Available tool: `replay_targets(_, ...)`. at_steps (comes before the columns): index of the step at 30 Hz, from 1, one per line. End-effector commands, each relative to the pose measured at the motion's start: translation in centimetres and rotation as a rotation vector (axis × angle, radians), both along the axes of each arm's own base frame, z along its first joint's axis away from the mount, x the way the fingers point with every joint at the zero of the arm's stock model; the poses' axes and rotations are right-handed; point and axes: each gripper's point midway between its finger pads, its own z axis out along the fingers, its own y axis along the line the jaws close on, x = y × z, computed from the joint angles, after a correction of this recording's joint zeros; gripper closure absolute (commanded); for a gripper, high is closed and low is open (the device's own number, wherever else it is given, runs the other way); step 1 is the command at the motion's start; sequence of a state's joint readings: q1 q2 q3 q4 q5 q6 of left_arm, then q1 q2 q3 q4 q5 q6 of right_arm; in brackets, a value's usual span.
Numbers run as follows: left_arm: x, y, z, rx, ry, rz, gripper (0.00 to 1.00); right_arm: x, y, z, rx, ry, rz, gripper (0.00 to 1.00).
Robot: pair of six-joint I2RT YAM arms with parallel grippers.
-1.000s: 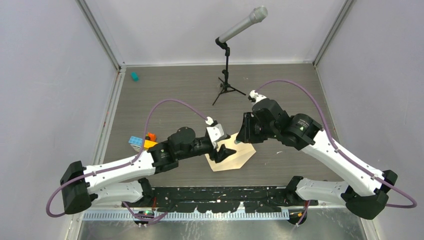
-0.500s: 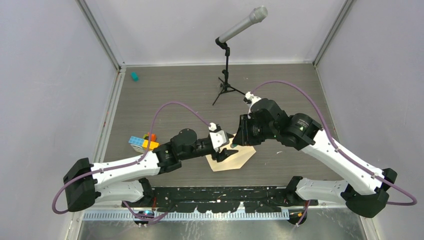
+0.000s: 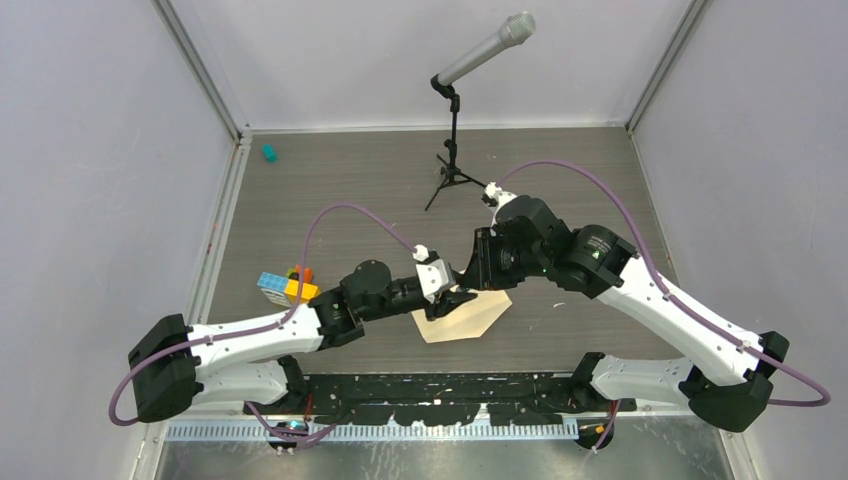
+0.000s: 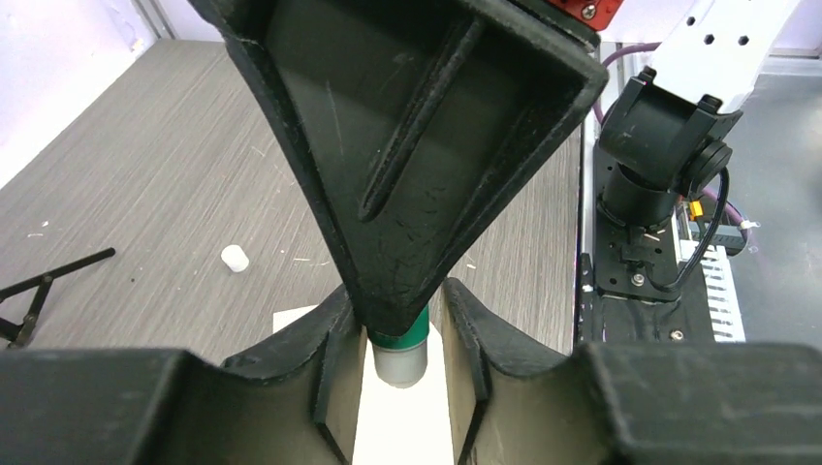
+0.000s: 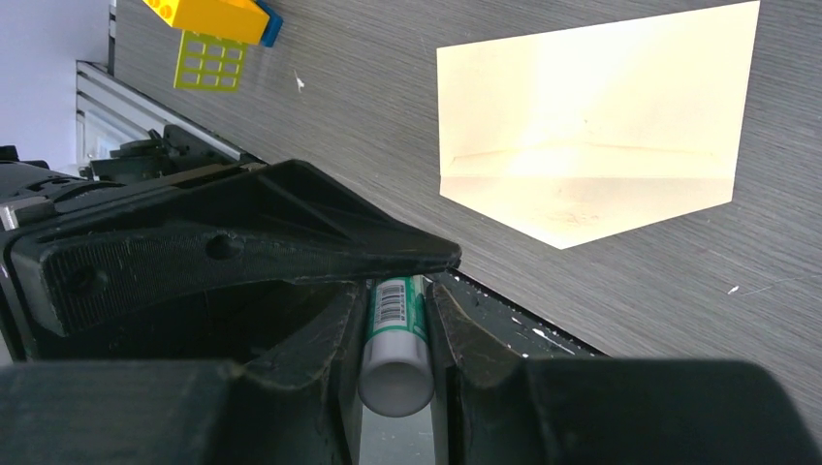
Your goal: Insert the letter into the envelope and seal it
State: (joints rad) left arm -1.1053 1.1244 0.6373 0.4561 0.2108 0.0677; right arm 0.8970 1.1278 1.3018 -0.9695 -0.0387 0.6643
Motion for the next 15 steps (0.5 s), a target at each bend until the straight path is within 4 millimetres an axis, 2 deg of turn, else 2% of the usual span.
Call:
replay_targets(1,-0.3,-0.3,1.8,-0.079,-0.017,-0.012,0.69,0.5,1.2,2.4,0.085,-0.043,-0.002,0.99)
replay_targets(7,0.0,0.2,1.9,-0.118,0.006,0.017,0.97,0.3,1.9,2.1,0.103,-0.028,0.0,0.99)
replay_targets(8,-0.1,0.2,1.8,-0.117,0.008,0.018,1.0,0.3,2.0,2.1,0.107,-0.027,-0.002,0.96)
replay_targets(15,0.1,0.9,0.8,-0.125,0.063,0.059,1.0,0.6,1.9,2.6,0.115,-0.052,-0.021,0.6)
